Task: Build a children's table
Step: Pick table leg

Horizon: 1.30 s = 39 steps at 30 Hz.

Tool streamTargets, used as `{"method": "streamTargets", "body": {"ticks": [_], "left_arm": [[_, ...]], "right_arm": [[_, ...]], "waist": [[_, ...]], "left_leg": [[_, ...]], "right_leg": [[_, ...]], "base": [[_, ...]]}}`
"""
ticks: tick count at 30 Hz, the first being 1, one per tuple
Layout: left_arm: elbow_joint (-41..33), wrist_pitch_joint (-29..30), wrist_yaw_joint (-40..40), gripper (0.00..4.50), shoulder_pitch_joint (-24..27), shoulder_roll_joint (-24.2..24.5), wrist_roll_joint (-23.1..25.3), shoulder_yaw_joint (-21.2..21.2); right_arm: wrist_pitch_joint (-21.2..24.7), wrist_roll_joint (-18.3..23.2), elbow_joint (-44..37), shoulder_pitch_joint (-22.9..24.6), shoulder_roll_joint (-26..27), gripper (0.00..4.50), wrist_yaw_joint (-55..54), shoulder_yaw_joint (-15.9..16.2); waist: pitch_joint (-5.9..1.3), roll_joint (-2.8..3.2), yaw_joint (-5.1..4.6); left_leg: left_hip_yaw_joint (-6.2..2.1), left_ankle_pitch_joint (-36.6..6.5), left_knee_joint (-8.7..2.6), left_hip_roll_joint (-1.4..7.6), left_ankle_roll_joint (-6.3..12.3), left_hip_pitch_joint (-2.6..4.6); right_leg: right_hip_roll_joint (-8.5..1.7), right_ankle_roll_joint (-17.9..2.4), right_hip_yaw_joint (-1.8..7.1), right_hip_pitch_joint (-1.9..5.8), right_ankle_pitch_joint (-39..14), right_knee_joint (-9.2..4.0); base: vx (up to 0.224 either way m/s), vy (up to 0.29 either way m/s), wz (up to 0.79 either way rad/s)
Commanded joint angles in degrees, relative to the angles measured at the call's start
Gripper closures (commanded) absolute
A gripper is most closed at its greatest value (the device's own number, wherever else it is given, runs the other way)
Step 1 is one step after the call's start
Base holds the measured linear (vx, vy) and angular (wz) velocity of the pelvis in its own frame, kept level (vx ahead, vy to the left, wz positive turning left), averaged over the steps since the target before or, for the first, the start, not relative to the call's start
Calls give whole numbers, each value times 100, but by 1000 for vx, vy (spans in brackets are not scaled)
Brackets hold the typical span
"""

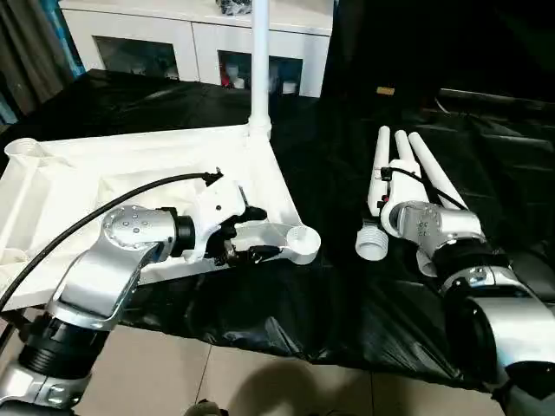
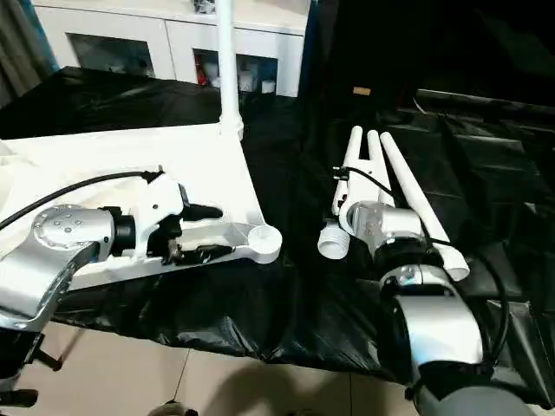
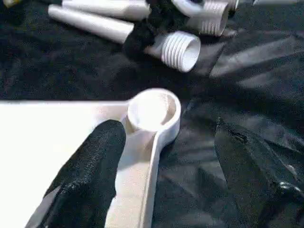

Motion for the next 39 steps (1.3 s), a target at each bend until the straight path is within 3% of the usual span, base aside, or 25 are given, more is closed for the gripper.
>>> {"method": "streamTargets", "body": {"ticks": [1,4,5,8,10,11,14,22,23,29,31,33,34,35,39], "left_arm": [[12,404,216,102,-32,42,79,-27],[214,565,526,102,-54,49,258,27],[242,575,605,102,-47,40,285,50],[253,655,687,102,-29,45,311,70],[217,674,733,102,17,35,300,101],[169,688,769,102,47,28,296,116],[85,748,847,102,72,18,287,123],[117,673,1151,102,61,-90,324,153],[144,674,1209,102,53,-123,343,144],[281,665,1550,102,-38,-326,435,144],[311,646,1617,75,-70,-392,418,150],[357,677,1744,68,-129,-557,354,219],[357,677,1744,65,-129,-557,354,219],[411,773,1965,55,-233,-796,271,356],[539,856,2307,26,-530,-1452,-177,874]], "right_arm": [[136,13,200,-83,-58,62,20,-49],[170,-12,313,-124,-89,91,119,-27],[183,-30,340,-133,-94,100,153,-7],[206,-56,378,-142,-96,113,203,24],[222,-100,423,-148,-85,141,254,71],[207,-136,496,-170,-77,147,276,78],[178,-167,559,-190,-74,184,280,73],[-3,-125,609,-215,-72,243,157,-33],[-77,-143,602,-197,-70,250,125,-23],[-372,-129,534,-74,-70,262,149,-68],[-490,-77,491,-43,-70,264,179,-127],[-961,-48,285,60,-46,265,377,-145],[-961,-48,285,60,-46,265,377,-145],[-1225,3,33,153,-46,265,671,-146],[-1058,419,-650,293,-69,265,1192,-393]], "waist": [[-413,114,-16],[-404,95,-12],[-403,59,-15],[-404,66,1],[-403,8,-6],[-407,29,0],[-401,-34,-3],[-395,-20,-3],[-397,12,-11],[-406,-3,-17],[-405,-12,-15],[-402,-33,-7],[-405,-32,-1],[-405,-49,-9],[-430,-80,2]], "left_leg": [[-24,-1425,-365,102,-380,78],[-36,-1525,-362,97,-370,77],[-35,-1535,-365,97,-358,70],[-43,-1542,-364,104,-344,74],[-36,-1486,-362,102,-317,59],[-40,-1476,-360,104,-315,61],[-32,-1415,-362,111,-287,53],[-34,-1519,-363,108,-317,62],[-34,-1540,-361,105,-326,66],[-31,-1475,-352,104,-305,49],[-32,-1491,-351,104,-289,53],[-23,-1509,-347,106,-253,47],[-27,-1500,-346,113,-251,52],[-12,-1458,-342,101,-221,37],[-12,-1181,-330,96,-81,9]], "right_leg": [[-381,-1082,268,282,-1146,-357],[-388,-1007,260,269,-1415,-386],[-390,-992,259,274,-1461,-397],[-404,-980,257,262,-1553,-396],[-405,-976,255,266,-1570,-398],[-412,-976,257,261,-1595,-390],[-418,-936,258,257,-1647,-398],[-409,-860,256,236,-1727,-408],[-405,-855,255,228,-1731,-417],[-405,-876,254,245,-1605,-408],[-408,-865,250,243,-1653,-411],[-419,-836,251,241,-1725,-431],[-423,-834,251,241,-1730,-431],[-410,-848,253,253,-1694,-431],[-402,-911,252,298,-1331,-400]], "base": [[0,0,0],[0,0,0],[0,0,0],[0,0,0],[0,0,0],[0,0,0],[0,0,0],[0,0,0],[0,0,0],[0,0,0],[0,0,0],[0,0,0],[0,0,0],[0,0,0],[0,0,0]]}}
